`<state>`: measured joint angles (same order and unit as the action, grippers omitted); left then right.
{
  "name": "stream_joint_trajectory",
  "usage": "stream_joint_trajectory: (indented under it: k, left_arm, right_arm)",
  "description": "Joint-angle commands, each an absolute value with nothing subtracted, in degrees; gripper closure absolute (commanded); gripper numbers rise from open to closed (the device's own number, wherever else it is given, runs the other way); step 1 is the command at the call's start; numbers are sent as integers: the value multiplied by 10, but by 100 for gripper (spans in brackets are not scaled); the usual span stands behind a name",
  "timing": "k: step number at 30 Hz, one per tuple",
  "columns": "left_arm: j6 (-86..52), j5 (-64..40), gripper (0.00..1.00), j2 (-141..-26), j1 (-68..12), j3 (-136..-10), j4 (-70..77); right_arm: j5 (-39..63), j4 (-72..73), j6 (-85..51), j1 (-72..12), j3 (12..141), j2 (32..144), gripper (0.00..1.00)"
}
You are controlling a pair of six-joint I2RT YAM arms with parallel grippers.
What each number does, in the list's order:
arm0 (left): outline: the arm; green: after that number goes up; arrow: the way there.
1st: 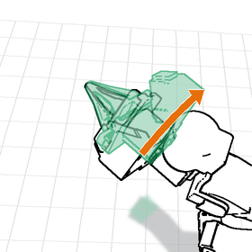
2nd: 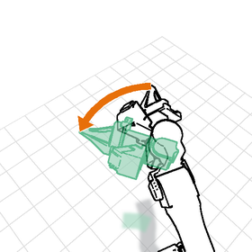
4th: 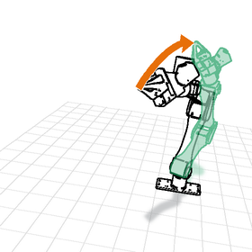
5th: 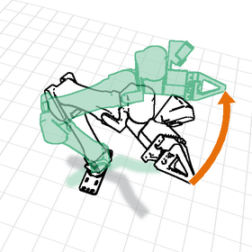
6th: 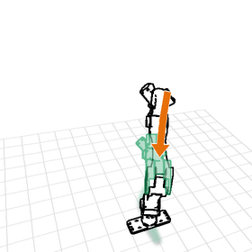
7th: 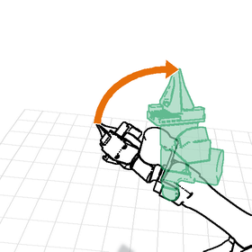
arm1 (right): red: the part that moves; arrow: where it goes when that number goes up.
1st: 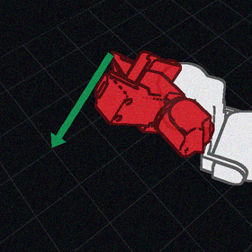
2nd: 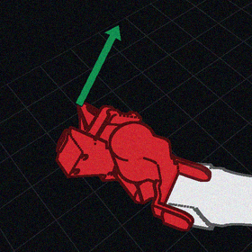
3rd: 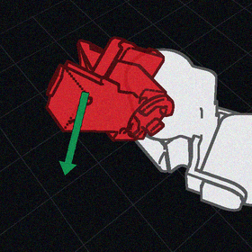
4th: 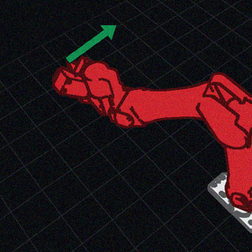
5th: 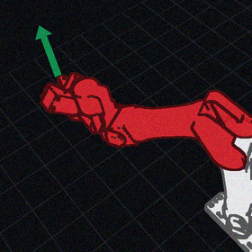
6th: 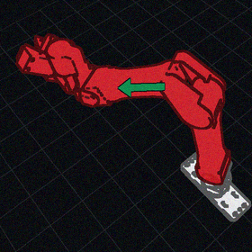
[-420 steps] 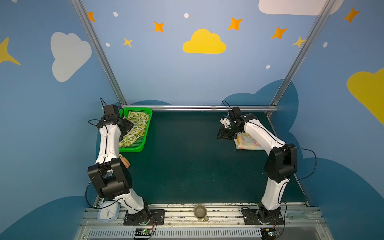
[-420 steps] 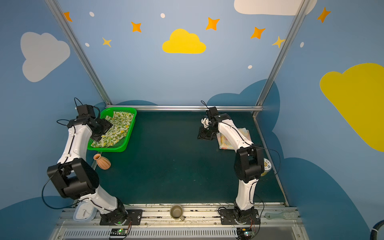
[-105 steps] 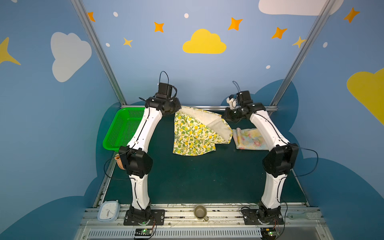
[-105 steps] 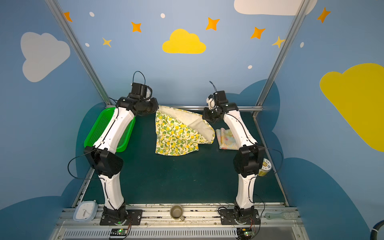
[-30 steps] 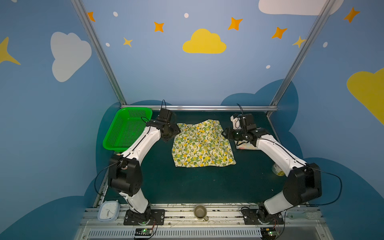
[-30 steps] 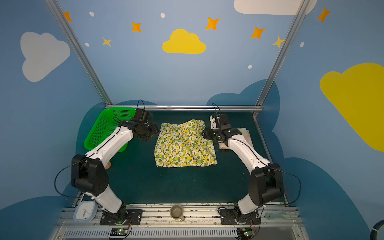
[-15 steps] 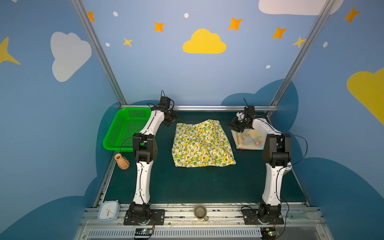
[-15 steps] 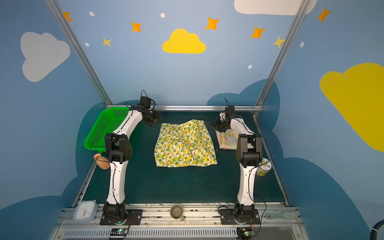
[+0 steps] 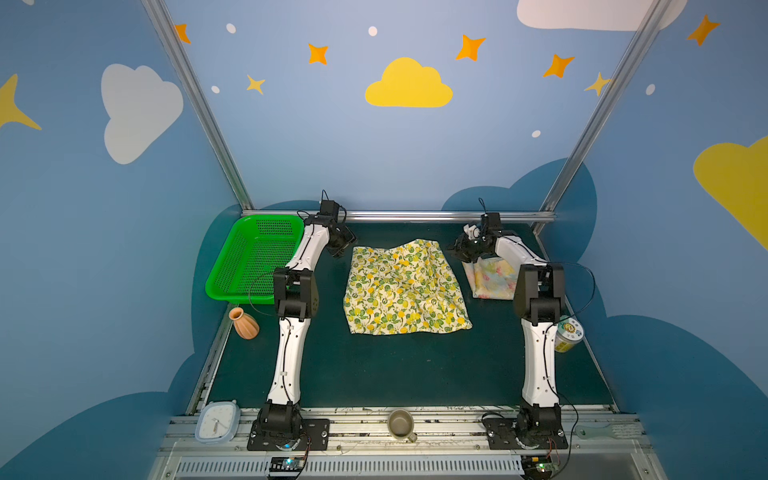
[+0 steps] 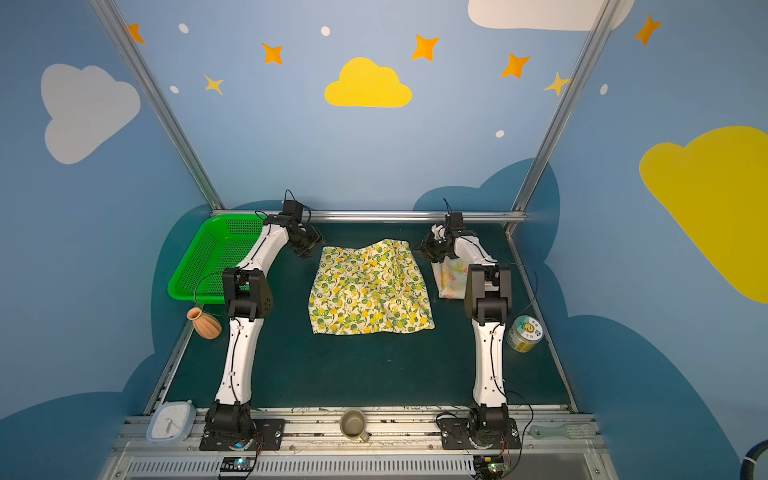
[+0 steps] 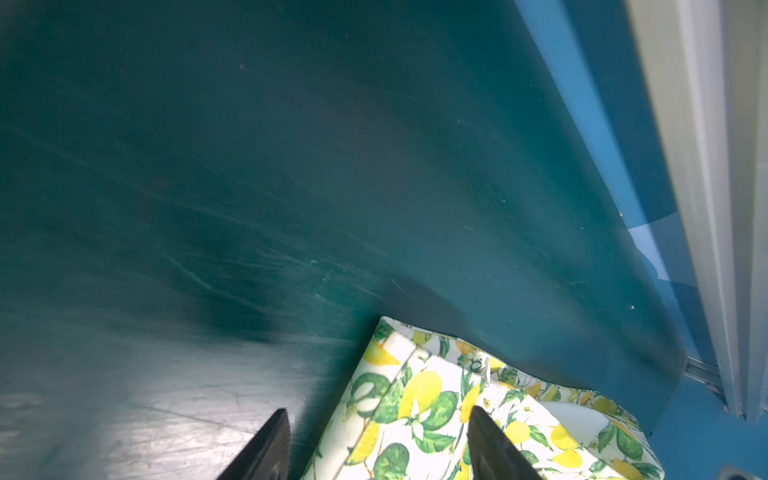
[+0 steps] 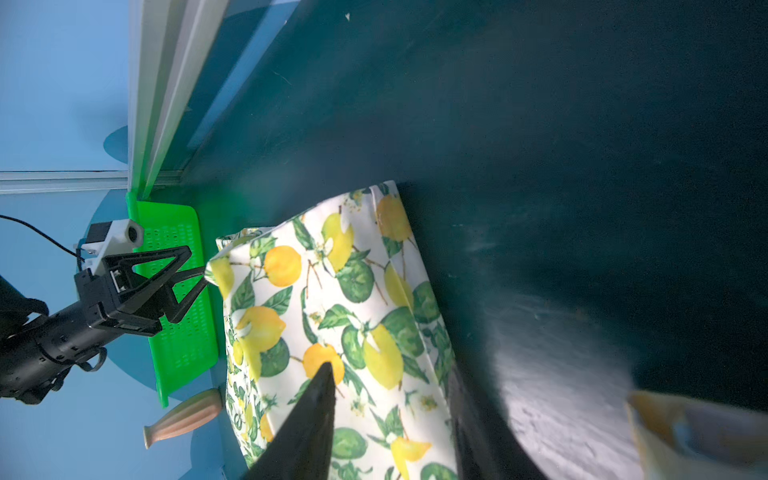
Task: Fold and stack skirts
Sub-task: Turn over the skirt at the center of the table.
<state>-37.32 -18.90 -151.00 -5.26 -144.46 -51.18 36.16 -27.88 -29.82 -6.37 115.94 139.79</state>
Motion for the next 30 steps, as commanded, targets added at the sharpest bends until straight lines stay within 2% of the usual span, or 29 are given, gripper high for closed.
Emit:
stream_joint_trajectory:
  k: [1,12,15,19,25,27,29,30]
  left_arm:
    - [-380,-198,33,-1530,-50,-1456,-506]
    - [-402,-211,35,-1563,-47,-1473,-475]
    - [-407,-217,40,-1573,-47,-1485,-472]
    - [-412,-229,54,-1577,-47,-1486,-463]
    - [-414,-238,66,-1579,-48,-1483,-462]
    - [-415,-240,70,-1579,-50,-1482,-460]
    - [-418,-244,76,-1580,-50,-1482,-455]
    - [-420,-246,80,-1581,-50,-1482,-453]
  right_arm:
    - [387,-256,-304,-71,1196,1423,54]
    - [401,-233,-318,-79,1278,1490,48]
    - [406,-224,-320,-81,1286,1501,47]
    - [408,-215,-323,-86,1296,1511,47]
    - [413,-204,-329,-94,1313,1529,48]
    - [412,-200,-333,-95,1315,1532,53]
    - [411,-196,-336,-96,1315,1531,66]
    - [407,-195,-337,-96,1314,1530,76]
